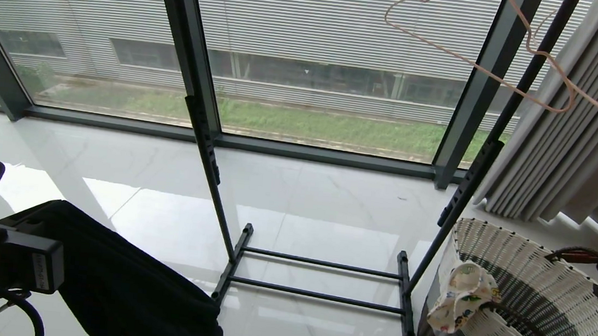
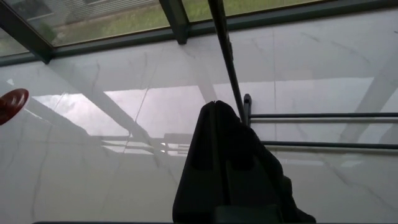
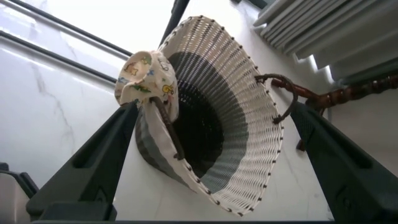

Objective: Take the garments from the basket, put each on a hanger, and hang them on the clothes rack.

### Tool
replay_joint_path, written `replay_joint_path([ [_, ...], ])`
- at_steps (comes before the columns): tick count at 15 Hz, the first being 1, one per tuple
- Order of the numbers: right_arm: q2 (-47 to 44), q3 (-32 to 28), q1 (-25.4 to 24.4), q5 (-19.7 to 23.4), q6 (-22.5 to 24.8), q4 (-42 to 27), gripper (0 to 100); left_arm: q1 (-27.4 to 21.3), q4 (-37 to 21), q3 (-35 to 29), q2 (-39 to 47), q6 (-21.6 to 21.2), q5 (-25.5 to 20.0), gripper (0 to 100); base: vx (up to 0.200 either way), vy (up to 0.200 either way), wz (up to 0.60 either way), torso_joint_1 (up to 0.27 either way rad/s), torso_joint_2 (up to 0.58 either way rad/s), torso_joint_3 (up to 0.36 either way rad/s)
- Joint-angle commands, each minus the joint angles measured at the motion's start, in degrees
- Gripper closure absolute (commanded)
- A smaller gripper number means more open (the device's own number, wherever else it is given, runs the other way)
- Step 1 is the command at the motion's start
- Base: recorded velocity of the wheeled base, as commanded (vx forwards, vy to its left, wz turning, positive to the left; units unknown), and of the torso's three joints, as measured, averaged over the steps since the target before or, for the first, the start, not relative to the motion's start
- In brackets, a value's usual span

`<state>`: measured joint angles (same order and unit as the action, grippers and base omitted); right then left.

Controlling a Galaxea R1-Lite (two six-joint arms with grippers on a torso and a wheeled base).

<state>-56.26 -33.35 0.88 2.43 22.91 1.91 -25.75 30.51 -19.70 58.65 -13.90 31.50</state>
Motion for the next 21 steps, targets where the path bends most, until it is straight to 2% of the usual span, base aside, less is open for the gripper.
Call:
replay_joint_path([
  [1, -0.1, -0.7, 0.0, 0.0, -0.1, 0.0, 0, 0.2, -0.1, 0.1, 0.1, 0.0, 0.1, 100, 0.0, 0.0, 0.0, 0.159, -0.47, -0.286],
  [5, -0.2, -1.3, 0.0, 0.1, -0.1, 0.0, 0, 0.5, 0.0, 0.3, 0.1, -0.4, 0.1, 100, 0.0, 0.0, 0.0, 0.182, -0.48, -0.288],
  [9, -0.2, -1.4, 0.0, 0.2, -0.5, 0.0, 0, 5.9, 0.0, 0.3, 0.0, -1.5, 0.1, 100, 0.0, 0.0, 0.0, 0.195, -0.48, -0.282],
  [13, -0.2, -1.3, 0.0, 0.3, -1.2, 0.0, 0, 5.9, -0.1, 0.3, 0.1, -1.5, 0.0, 100, 0.0, 0.0, 0.0, 0.215, -0.5, -0.278],
  [16, -0.3, -1.4, 0.0, 0.5, -5.5, 0.3, 0, 5.8, -0.1, 0.2, 0.1, -1.6, -0.1, 100, 0.067, 0.0, 0.0, 0.113, -0.25, -0.149],
  [19, -3.0, -1.4, 0.0, 2.8, -13.5, 7.9, 0, 5.6, 0.0, 0.1, -0.1, -3.1, -3.0, 100, 0.2, 0.0, 0.0, 0.012, -0.05, -0.019],
  [21, -3.9, -1.4, 0.0, 4.6, -14.3, 11.8, 0, 5.2, 0.0, -0.2, -0.2, -3.5, -4.2, 100, 0.2, 0.0, 0.0, 0.022, 0.0, -0.002],
])
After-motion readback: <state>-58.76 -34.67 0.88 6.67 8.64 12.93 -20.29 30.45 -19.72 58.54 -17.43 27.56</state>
